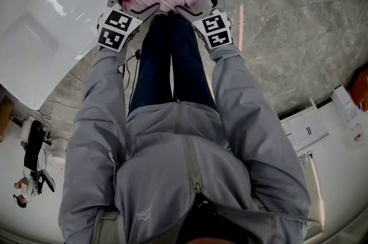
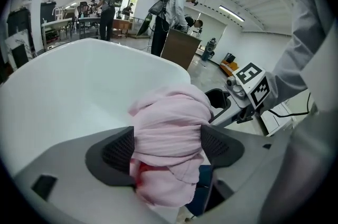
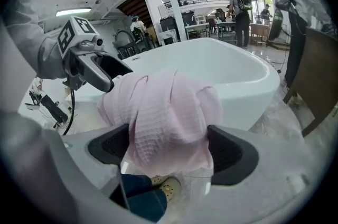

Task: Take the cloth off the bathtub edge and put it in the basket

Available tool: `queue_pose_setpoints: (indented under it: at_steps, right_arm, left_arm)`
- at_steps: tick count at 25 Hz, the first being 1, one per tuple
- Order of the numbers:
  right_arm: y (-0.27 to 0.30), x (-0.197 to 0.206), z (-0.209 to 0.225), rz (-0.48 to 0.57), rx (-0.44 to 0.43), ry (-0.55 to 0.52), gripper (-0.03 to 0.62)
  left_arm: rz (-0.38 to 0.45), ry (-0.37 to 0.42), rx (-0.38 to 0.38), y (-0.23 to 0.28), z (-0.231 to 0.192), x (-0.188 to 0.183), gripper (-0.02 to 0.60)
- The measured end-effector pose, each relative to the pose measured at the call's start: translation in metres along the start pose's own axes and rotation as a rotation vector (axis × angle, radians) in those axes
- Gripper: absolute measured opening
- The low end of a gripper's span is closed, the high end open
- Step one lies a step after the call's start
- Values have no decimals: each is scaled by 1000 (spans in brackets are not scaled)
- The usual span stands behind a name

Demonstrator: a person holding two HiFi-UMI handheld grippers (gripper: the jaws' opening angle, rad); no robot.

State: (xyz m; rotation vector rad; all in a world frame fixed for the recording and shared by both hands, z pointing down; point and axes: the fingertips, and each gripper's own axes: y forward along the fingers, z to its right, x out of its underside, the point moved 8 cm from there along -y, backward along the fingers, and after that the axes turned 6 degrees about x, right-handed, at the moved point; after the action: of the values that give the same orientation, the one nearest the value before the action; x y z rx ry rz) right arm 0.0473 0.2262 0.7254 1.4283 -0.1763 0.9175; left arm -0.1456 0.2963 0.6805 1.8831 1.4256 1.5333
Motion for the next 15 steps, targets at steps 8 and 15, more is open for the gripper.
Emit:
queue_pose_setpoints:
  at_steps: [8,15]
  right_arm:
    - [22,-3,0,-32,-37,-71,450]
    - [33,-3,-3,-91,-64,-55,449]
  left_arm:
    - [-144,-10,59,18,0,8,374]
    - [-205,9,91,37,1,17,373]
